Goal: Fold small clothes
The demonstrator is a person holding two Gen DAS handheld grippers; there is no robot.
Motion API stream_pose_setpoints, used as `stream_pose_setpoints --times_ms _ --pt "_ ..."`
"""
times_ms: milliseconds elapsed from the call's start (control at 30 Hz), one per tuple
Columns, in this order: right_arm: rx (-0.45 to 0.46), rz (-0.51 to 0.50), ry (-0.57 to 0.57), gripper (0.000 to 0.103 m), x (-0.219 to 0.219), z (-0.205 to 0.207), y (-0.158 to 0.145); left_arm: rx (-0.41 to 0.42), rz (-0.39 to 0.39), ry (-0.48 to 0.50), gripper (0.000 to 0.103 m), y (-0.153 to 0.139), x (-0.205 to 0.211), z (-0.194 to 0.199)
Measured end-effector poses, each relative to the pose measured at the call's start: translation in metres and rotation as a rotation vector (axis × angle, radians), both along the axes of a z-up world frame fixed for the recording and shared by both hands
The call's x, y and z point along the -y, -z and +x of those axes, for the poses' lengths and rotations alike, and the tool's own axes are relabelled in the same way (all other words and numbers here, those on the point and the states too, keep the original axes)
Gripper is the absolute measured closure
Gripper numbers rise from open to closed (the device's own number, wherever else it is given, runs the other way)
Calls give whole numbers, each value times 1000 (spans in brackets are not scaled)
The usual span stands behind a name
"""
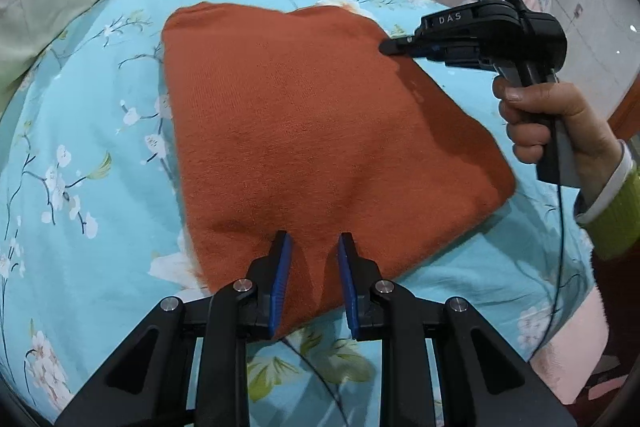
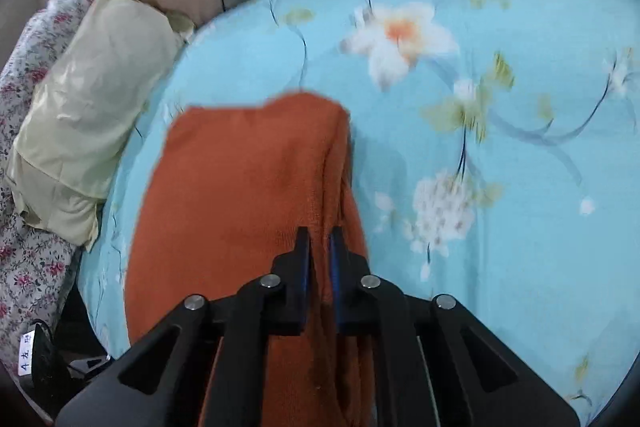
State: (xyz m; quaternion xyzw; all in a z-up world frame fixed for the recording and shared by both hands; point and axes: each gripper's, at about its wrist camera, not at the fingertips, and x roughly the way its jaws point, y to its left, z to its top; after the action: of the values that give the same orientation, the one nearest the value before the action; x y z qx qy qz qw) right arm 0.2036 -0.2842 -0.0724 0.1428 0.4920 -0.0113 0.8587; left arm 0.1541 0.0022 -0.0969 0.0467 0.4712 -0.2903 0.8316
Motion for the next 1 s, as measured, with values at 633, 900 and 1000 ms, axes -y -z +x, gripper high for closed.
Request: stream_pose_setpoints --times_ms 633,900,1000 --pt "21 -105 -105 81 -54 9 -4 106 26 -168 80 -32 -14 78" --pt "-23 -131 -62 89 -31 14 22 116 165 -171 80 -12 9 88" --pt "1 -133 -88 86 -38 -8 3 106 112 -168 80 -25 -3 74"
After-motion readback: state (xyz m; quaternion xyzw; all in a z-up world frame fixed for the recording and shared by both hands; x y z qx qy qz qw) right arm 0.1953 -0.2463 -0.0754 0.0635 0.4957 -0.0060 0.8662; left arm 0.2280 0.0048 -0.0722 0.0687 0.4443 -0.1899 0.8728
